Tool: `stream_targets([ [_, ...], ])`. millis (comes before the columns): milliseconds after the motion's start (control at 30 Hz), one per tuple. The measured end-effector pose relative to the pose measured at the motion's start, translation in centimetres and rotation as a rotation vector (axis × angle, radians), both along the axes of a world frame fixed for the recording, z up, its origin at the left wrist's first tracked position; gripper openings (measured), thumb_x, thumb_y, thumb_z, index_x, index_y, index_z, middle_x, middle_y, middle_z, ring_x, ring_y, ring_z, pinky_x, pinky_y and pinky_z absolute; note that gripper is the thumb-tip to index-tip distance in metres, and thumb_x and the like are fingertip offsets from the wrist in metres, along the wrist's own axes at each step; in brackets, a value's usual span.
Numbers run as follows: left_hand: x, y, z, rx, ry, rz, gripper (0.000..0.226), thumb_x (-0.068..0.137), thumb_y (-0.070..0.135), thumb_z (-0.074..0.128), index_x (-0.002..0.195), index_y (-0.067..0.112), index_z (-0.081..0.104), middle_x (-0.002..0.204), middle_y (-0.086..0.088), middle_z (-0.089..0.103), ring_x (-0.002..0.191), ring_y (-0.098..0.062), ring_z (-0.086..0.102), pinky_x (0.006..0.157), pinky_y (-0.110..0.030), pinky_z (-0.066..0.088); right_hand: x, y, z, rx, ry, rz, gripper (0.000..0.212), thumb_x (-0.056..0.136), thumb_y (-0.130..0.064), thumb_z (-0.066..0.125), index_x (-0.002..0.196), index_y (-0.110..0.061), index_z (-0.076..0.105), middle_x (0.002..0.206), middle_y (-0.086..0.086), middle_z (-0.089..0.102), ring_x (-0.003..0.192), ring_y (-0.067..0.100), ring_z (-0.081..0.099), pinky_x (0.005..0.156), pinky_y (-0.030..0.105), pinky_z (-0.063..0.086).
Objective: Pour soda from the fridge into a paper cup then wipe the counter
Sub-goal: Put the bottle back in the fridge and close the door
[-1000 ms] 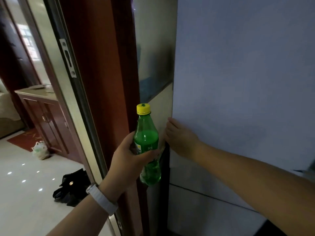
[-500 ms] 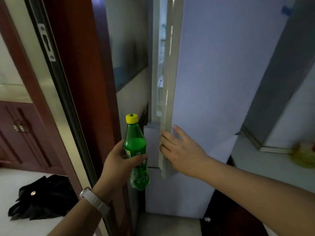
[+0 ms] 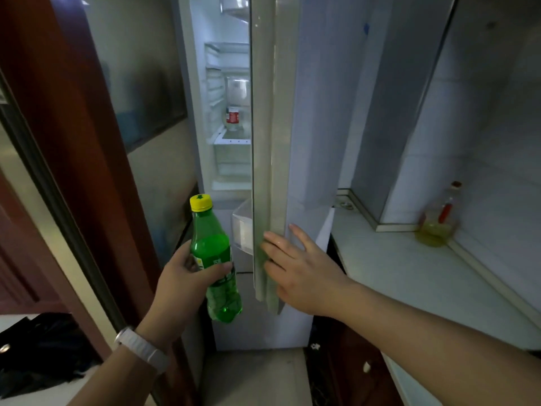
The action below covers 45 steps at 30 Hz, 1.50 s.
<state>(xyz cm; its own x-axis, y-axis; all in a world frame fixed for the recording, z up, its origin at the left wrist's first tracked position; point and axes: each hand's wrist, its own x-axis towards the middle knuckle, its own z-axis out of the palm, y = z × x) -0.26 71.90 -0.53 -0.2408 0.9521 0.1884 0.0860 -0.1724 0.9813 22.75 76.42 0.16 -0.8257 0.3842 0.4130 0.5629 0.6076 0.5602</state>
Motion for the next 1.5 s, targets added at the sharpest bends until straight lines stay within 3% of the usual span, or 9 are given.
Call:
stream_targets([
  [100, 3.3, -1.9, 0.2, 0.017, 0.009, -0.035, 0.038, 0.070, -0.004, 0.080, 0.101, 0.014, 0.068, 0.086, 0.000, 0.076, 0.078, -0.010, 0.071, 0.068, -0.024, 0.055, 3.0, -2.0, -0.4, -0.041, 0.059, -0.027, 0.036, 0.086, -0.031, 0.053, 0.111, -0.007, 0.066, 0.133, 0.017, 0.056, 0.138, 0.032, 0.038, 0.111, 0.059, 0.030],
  [433, 11.3, -4.9, -0.8, 0.009, 0.038, -0.165, 0.043, 0.064, -0.001, 0.086, 0.093, 0.028, 0.071, 0.092, -0.002, 0.076, 0.086, -0.018, 0.072, 0.076, -0.032, 0.055, 11.8, -7.5, -2.9, -0.141, 0.361, -0.242, 0.045, 0.083, -0.030, 0.050, 0.119, -0.007, 0.061, 0.145, 0.017, 0.046, 0.139, 0.033, 0.036, 0.109, 0.053, 0.035],
  [700, 16.6, -3.3, 0.3, 0.025, 0.057, -0.323, 0.037, 0.071, -0.006, 0.079, 0.103, 0.010, 0.069, 0.091, -0.004, 0.076, 0.081, -0.013, 0.071, 0.070, -0.026, 0.055, 16.7, -9.1, -5.4, -0.282, 0.500, -0.521, 0.070, 0.076, -0.033, 0.061, 0.142, -0.018, 0.043, 0.161, 0.018, 0.012, 0.147, 0.034, 0.018, 0.114, 0.056, 0.024],
  [833, 19.2, -2.0, 1.0, 0.063, 0.044, -0.407, 0.039, 0.068, -0.007, 0.080, 0.103, 0.006, 0.069, 0.090, -0.002, 0.076, 0.079, -0.010, 0.070, 0.070, -0.024, 0.057, 18.7, -8.8, -6.3, -0.324, 0.634, -0.567, 0.073, 0.080, -0.031, 0.063, 0.146, -0.020, 0.034, 0.162, 0.019, 0.000, 0.148, 0.037, 0.013, 0.113, 0.054, 0.030],
  [1000, 22.0, 0.6, 1.1, 0.078, 0.055, -0.507, 0.046, 0.059, 0.004, 0.085, 0.102, 0.011, 0.069, 0.094, -0.007, 0.076, 0.087, -0.020, 0.070, 0.078, -0.034, 0.057, 20.1, -7.7, -6.5, -0.410, 0.924, -0.657, 0.082, 0.088, -0.035, 0.054, 0.154, -0.025, 0.006, 0.157, -0.003, -0.030, 0.150, 0.028, -0.007, 0.116, 0.050, 0.027],
  [1133, 23.7, 2.6, 1.3, 0.062, 0.033, -0.584, 0.053, 0.055, 0.014, 0.087, 0.105, 0.018, 0.070, 0.098, -0.005, 0.076, 0.092, -0.022, 0.070, 0.082, -0.044, 0.056, 21.1, -6.2, -5.9, -0.442, 1.108, -0.739, 0.090, 0.088, -0.036, 0.054, 0.154, -0.029, -0.008, 0.150, -0.017, -0.039, 0.148, 0.018, -0.018, 0.119, 0.048, 0.020],
  [1200, 24.4, 3.4, 1.6, 0.051, 0.033, -0.629, 0.052, 0.054, 0.017, 0.087, 0.103, 0.020, 0.070, 0.098, -0.004, 0.076, 0.091, -0.021, 0.071, 0.081, -0.042, 0.055, 22.0, -5.3, -5.6, -0.430, 1.160, -0.759, 0.094, 0.087, -0.035, 0.056, 0.153, -0.032, -0.010, 0.149, -0.019, -0.038, 0.147, 0.016, -0.020, 0.119, 0.049, 0.019],
  [1300, 25.2, 4.6, 1.9, 0.069, 0.066, -0.680, 0.043, 0.066, -0.002, 0.083, 0.101, 0.020, 0.071, 0.094, -0.001, 0.076, 0.086, -0.015, 0.071, 0.077, -0.036, 0.053, 23.5, -4.3, -5.6, -0.398, 1.189, -0.803, 0.095, 0.086, -0.037, 0.057, 0.153, -0.032, -0.010, 0.151, -0.017, -0.036, 0.148, 0.016, -0.018, 0.118, 0.048, 0.023],
  [1500, 25.9, 7.3, 2.3, 0.105, 0.082, -0.748, 0.052, 0.059, 0.013, 0.086, 0.107, 0.016, 0.069, 0.097, -0.005, 0.076, 0.090, -0.020, 0.071, 0.077, -0.027, 0.057, 25.4, -2.5, -5.5, -0.383, 1.191, -0.932, 0.092, 0.087, -0.043, 0.055, 0.153, -0.036, -0.009, 0.146, -0.016, -0.046, 0.149, 0.020, -0.012, 0.116, 0.045, 0.028],
])
